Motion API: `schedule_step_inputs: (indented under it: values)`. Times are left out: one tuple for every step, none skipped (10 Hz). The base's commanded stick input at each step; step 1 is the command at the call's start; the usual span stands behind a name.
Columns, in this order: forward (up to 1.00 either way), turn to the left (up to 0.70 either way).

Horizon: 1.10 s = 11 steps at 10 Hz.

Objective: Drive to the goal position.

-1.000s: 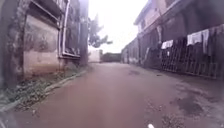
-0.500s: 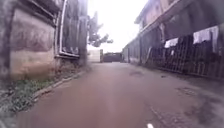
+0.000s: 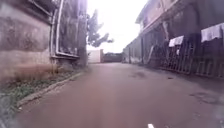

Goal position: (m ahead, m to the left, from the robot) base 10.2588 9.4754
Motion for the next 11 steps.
schedule_step_inputs:
  values:
    - [0.7,0.0]
    - [0.7,0.0]
    - [0.7,0.0]
    - [0.7,0.0]
    - [0.7,0.0]
    - [0.7,0.0]
    - [0.7,0.0]
    - [0.7,0.0]
    - [0.7,0.0]
    - [0.7,0.0]
    - [0.7,0.0]
